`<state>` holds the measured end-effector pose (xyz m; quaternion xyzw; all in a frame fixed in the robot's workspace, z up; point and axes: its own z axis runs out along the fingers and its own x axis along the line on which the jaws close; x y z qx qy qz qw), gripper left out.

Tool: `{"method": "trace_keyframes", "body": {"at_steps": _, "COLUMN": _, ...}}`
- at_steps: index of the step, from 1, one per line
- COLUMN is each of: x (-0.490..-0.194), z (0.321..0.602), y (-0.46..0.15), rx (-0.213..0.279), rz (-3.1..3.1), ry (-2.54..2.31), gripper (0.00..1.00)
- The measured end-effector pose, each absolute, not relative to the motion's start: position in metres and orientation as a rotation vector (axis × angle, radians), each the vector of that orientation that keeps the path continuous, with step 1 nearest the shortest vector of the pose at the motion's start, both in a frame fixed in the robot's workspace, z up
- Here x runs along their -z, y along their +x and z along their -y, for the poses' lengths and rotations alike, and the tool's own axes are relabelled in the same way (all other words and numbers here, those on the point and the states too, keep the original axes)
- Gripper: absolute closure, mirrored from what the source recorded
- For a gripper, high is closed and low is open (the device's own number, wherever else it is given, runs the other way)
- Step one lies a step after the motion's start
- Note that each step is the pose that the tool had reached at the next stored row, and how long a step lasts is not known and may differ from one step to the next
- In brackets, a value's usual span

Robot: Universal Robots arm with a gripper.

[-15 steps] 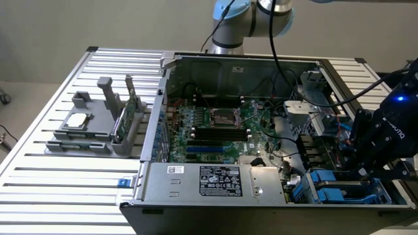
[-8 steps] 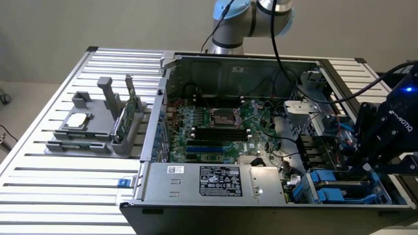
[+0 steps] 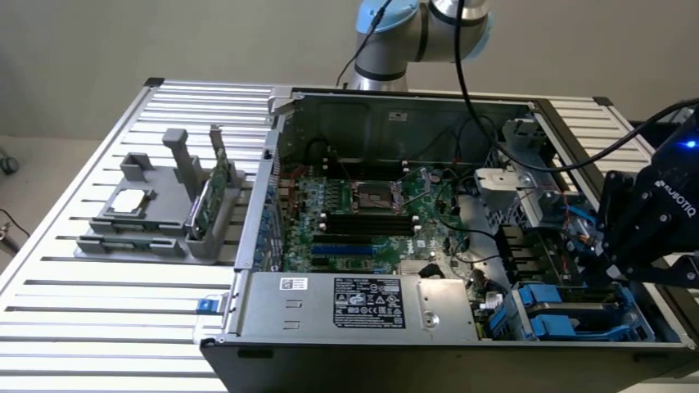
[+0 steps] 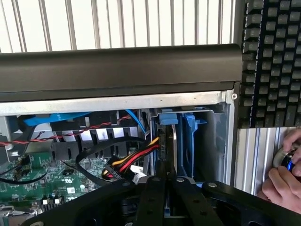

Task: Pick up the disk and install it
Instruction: 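Insert the first disk wire, then insert the second disk wire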

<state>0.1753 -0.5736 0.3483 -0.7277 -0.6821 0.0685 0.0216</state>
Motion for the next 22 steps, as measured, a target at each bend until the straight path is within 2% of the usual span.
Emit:
{"method": "trace_keyframes", "body": {"at_steps": 1, "x": -0.3484, "z": 0.574, "y": 0.1756, "rx": -0.214, "rz": 2.113, "ry": -2.254, "gripper": 0.89}}
{"method": "trace_keyframes", "body": {"at_steps": 10, "x": -0.348, "z": 0.5755, "y": 0.18, "rx": -0.216, "rz": 2.111, "ry": -2.254, "gripper": 0.89}}
{"method": "trace_keyframes", "body": {"at_steps": 17, "x": -0.3452, "z": 0.5754, "y": 0.1801, "rx": -0.166, "rz": 2.121, "ry": -2.264, "gripper": 0.89}}
{"method": "trace_keyframes", "body": {"at_steps": 22, "x": -0.3433, "z": 0.5755, "y": 0.1792, "rx": -0.154, "rz": 2.125, "ry": -2.268, "gripper": 0.89}}
